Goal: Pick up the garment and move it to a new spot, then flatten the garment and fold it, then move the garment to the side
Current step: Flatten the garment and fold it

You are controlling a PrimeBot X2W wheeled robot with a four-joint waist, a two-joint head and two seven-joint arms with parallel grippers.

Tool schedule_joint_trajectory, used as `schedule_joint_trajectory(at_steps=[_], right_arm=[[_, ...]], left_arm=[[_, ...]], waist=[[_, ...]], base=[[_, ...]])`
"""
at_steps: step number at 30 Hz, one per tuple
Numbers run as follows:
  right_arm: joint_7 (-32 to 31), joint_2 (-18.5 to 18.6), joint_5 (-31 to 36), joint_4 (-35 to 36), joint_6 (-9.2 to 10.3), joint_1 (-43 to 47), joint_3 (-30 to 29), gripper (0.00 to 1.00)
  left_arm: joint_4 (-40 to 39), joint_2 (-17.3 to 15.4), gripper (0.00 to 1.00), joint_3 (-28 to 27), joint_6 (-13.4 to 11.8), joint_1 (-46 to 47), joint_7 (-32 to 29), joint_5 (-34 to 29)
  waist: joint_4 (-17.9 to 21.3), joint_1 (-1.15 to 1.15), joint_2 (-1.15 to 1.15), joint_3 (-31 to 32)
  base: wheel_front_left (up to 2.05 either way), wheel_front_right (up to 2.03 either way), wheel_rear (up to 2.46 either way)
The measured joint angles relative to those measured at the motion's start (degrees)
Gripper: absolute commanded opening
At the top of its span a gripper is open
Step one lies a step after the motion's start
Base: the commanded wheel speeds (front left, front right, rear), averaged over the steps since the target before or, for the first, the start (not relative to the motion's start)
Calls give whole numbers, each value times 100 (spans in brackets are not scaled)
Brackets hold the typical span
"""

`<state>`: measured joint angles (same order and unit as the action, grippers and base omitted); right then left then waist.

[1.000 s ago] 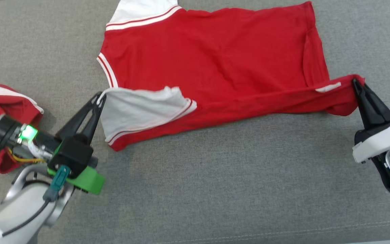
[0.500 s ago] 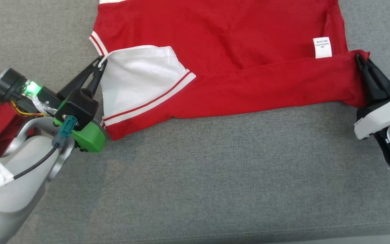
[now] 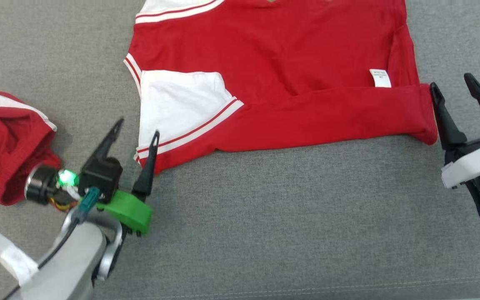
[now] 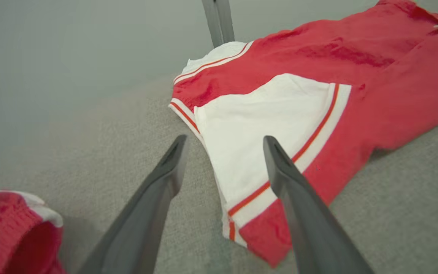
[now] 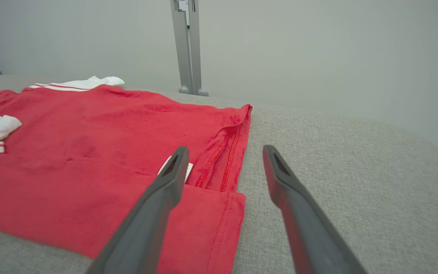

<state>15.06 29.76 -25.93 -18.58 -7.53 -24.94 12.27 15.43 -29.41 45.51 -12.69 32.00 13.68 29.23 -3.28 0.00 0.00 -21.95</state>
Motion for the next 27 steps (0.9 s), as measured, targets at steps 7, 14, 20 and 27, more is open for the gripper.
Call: schedule_joint_trajectory(at_steps=[7, 14, 20, 27], right_arm=[[0, -333, 83, 318, -1, 658, -201, 100], [0, -407, 36, 365, -1, 945, -214, 100], [0, -387, -20, 365, -1, 946, -260, 100], [0, -387, -113, 224, -1, 1013, -316, 100]], left_arm=[[-112, 412, 100, -424, -240, -1261, 8, 1169], [280, 706, 100, -598, -97, -1300, -75, 1660], [727, 817, 70, -603, 73, -1135, -130, 1730], [1077, 895, 0, -517, 303, -934, -51, 1659]], waist=[[37, 0, 0, 443], [162, 0, 0, 624], [261, 0, 0, 532], [214, 0, 0, 473]], base=[[0, 0, 0], [0, 0, 0], [0, 0, 0], [0, 0, 0]])
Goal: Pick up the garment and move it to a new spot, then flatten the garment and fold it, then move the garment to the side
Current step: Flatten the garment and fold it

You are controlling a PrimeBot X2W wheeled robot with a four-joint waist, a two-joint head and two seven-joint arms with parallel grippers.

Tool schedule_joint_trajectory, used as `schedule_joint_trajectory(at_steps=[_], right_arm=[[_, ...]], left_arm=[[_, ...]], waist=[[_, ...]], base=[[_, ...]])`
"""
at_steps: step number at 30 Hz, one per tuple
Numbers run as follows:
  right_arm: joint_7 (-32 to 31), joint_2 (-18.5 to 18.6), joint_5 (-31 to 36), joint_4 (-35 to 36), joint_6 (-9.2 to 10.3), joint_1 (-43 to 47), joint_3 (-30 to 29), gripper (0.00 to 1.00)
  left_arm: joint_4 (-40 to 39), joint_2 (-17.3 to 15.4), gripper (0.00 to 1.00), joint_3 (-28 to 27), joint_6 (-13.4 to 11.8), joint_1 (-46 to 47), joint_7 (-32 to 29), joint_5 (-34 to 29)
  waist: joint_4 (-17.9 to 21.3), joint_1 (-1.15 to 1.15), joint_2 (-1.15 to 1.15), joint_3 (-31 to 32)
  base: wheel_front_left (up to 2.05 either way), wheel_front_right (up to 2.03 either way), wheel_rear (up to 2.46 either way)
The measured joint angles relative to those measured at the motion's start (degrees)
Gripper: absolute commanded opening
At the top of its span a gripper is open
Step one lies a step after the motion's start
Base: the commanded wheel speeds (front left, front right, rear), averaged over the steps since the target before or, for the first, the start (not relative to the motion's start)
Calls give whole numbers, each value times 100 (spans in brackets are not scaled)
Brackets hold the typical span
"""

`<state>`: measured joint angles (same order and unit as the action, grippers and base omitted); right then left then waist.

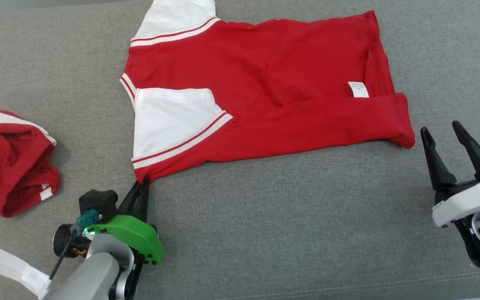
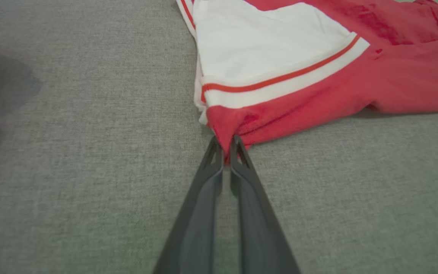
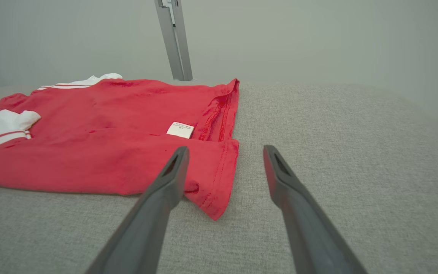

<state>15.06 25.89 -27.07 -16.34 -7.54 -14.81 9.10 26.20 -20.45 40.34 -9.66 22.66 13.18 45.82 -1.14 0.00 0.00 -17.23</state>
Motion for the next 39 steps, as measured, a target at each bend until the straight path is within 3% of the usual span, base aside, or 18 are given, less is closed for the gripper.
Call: schedule_joint_trajectory(at_steps=[7, 16, 17, 19, 26, 31, 39], right_arm=[[0, -133, -453, -621, 1, -146, 120, 100], [-1, -220, -1284, -1758, 1, -864, 886, 100], [0, -208, -1359, -1809, 1, -940, 980, 75], [0, -159, -1454, -1855, 1, -1043, 1096, 0], [0, 225, -1391, -1708, 0, -1050, 1311, 0], [0, 463, -1181, -1544, -1, -825, 1402, 0], [0, 758, -1306, -1270, -1, -227, 1516, 0]], left_arm=[[64, 18, 0, 83, 116, 88, 59, -123], [79, 9, 0, 240, 185, 240, 51, -299], [81, 5, 0, 242, 186, 263, 49, -301], [83, -1, 0, 258, 192, 289, 51, -318], [-16, -144, 0, 303, 202, 313, 51, -405], [-401, -425, 0, 372, 166, 133, -22, -455], [-1526, -879, 0, 461, -230, -667, -316, -407]], waist=[[-140, 0, 0, -44], [-290, 0, 0, -148], [-304, 0, 0, -166], [-331, 0, 0, -195], [-384, 0, 0, -179], [-329, 0, 0, -48], [-200, 0, 0, 182]], base=[[0, 0, 0], [0, 0, 0], [0, 0, 0], [0, 0, 0], [0, 0, 0], [0, 0, 0], [0, 0, 0]])
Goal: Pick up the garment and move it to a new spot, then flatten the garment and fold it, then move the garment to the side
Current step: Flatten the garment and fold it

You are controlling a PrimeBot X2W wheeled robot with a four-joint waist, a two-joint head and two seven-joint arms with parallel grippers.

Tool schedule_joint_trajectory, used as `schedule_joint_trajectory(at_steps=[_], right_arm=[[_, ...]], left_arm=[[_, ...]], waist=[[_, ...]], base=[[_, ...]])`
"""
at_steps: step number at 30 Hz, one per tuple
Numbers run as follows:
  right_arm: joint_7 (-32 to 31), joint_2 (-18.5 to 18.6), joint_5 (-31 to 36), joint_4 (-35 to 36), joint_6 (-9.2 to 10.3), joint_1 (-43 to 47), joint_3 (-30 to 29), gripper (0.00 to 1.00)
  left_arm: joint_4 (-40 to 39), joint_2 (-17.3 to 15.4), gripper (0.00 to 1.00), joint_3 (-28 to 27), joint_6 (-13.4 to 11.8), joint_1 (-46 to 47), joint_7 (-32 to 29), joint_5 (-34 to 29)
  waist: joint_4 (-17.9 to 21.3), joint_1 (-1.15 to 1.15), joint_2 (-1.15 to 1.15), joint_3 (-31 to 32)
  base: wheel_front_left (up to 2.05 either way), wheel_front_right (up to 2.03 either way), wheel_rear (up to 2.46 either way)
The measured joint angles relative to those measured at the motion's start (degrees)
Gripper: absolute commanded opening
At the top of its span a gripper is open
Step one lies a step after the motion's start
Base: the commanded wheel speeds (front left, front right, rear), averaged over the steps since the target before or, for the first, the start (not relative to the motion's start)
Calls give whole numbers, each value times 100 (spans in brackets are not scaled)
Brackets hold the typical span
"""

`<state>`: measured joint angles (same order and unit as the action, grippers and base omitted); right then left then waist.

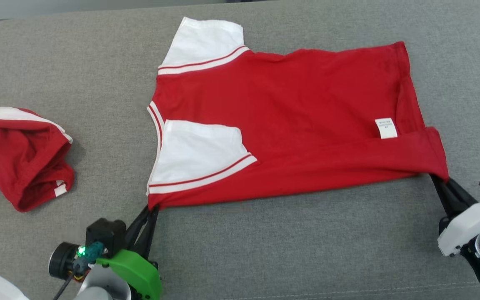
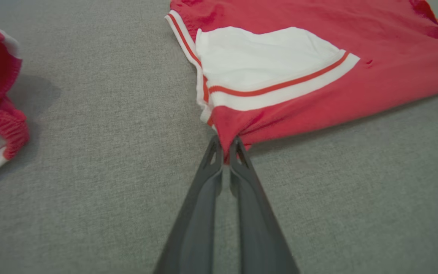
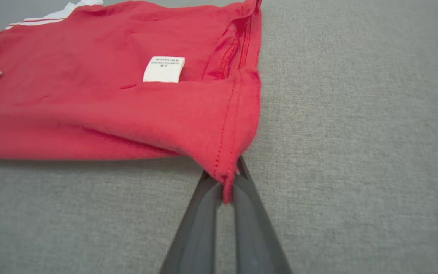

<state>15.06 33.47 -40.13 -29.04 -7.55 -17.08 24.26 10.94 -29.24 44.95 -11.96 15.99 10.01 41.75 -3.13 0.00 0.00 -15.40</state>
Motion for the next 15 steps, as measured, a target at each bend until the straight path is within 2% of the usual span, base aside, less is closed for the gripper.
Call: schedule_joint_trajectory(at_steps=[8, 15], right_arm=[[0, 172, -98, 471, 0, 973, -178, 0], [0, 235, 156, 686, 0, 1338, -376, 0]], left_arm=[[-799, -238, 0, 232, -293, -653, -138, -42], [-1323, -430, 0, 300, -604, -1094, -313, 3]], waist=[[-6, 0, 0, 209], [57, 0, 0, 364]], base=[[0, 0, 0], [0, 0, 0]])
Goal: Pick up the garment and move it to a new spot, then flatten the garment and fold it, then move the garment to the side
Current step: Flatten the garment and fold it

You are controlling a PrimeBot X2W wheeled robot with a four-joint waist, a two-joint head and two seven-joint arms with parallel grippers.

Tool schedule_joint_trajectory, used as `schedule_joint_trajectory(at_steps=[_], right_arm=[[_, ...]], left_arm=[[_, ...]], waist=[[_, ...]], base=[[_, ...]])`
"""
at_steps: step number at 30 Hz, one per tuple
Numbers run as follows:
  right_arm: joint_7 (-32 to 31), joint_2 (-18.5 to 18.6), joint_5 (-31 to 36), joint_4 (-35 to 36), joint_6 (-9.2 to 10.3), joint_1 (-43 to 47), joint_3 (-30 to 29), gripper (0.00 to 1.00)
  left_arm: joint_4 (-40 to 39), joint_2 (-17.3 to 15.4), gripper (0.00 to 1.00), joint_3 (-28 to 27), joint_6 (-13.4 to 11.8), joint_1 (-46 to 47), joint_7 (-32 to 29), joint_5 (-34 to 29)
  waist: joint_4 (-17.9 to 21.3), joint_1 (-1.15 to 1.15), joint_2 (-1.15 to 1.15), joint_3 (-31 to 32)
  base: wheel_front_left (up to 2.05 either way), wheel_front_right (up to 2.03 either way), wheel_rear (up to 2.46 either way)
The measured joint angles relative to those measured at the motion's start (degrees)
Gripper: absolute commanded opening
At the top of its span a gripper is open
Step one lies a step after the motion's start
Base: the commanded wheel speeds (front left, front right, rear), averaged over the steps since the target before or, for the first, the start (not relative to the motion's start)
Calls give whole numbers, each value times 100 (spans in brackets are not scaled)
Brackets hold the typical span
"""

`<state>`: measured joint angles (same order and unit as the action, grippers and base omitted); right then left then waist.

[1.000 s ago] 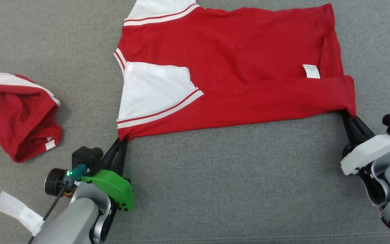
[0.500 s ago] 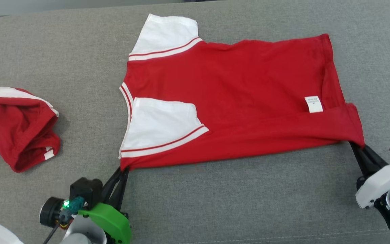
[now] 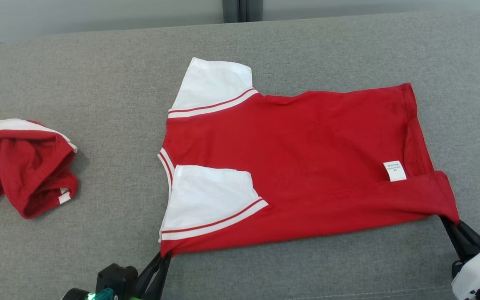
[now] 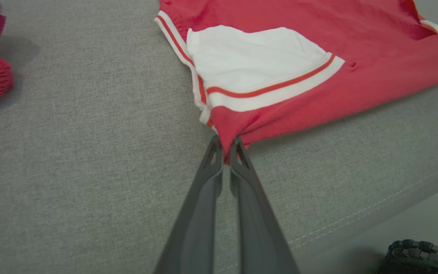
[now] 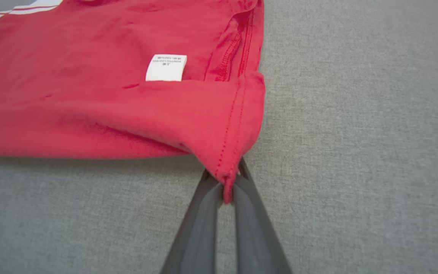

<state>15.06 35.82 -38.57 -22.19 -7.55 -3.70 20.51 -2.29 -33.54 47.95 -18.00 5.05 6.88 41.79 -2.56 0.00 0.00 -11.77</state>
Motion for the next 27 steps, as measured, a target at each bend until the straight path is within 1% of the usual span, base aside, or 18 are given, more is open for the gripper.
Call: schedule_joint_trajectory(at_steps=[5, 6, 7, 8, 9, 10, 11, 13, 15, 18, 21, 23, 25, 26, 27], right_arm=[[0, -33, 90, -37, 0, 69, -1, 0], [0, -45, 101, -48, 0, 84, 7, 12], [0, -58, 109, -57, 0, 99, 7, 27], [0, -73, 115, -64, 0, 111, 0, 44], [0, -90, 118, -77, 0, 129, -22, 72], [0, -96, 127, -80, 0, 169, -59, 100], [0, -94, 149, -78, 0, 239, -129, 100], [0, -81, 158, -30, 1, 408, -308, 100], [0, -76, 169, 125, 1, 614, -488, 100], [0, 13, 197, 375, 1, 905, -659, 100], [0, 30, 308, 721, 1, 956, -956, 100], [0, -35, 400, 926, 2, 892, -1096, 100], [0, -135, 519, 1113, 2, 772, -1120, 100], [-1, -187, 561, 1195, 1, 666, -1093, 100], [0, -226, 612, 1266, 1, 539, -1055, 100]], left_arm=[[-91, -68, 0, 62, -52, -47, -196, 22], [-65, -67, 13, 83, -52, -47, -245, 44], [-22, -56, 27, 101, -52, -48, -297, 66], [15, -42, 46, 111, -52, -47, -339, 88], [66, -27, 72, 137, -52, -36, -402, 93], [100, -12, 93, 176, -52, -31, -480, 94], [124, 10, 100, 212, -54, -29, -549, 94], [115, 52, 100, 231, -87, -26, -609, 109], [88, 23, 100, 230, -179, -24, -672, 99], [-108, -114, 100, 183, -376, -33, -795, 93], [-509, -308, 100, -41, -549, -13, -784, 78], [-658, -408, 100, -237, -569, 132, -706, 70], [-739, -564, 100, -389, -547, 453, -738, -3], [-808, -598, 100, -495, -493, 648, -792, 31], [-855, -617, 100, -549, -388, 892, -915, 68]], waist=[[-13, 0, 0, 47], [-21, 0, 0, 55], [-29, 0, 0, 63], [-37, 0, 0, 70], [-46, 0, 0, 80], [-57, 0, 0, 89], [-69, 0, 0, 101], [-94, 0, 0, 132], [-112, 0, 0, 168], [-110, 0, 0, 219], [-45, 0, 0, 229], [-11, 0, 0, 219], [12, 0, 0, 187], [23, 0, 0, 155], [32, 0, 0, 112]], base=[[0, 0, 0], [0, 0, 0], [0, 0, 0], [0, 0, 0], [0, 0, 0], [0, 0, 0], [0, 0, 0], [0, 0, 0], [0, 0, 0], [0, 0, 0], [0, 0, 0], [0, 0, 0], [0, 0, 0], [0, 0, 0], [0, 0, 0]])
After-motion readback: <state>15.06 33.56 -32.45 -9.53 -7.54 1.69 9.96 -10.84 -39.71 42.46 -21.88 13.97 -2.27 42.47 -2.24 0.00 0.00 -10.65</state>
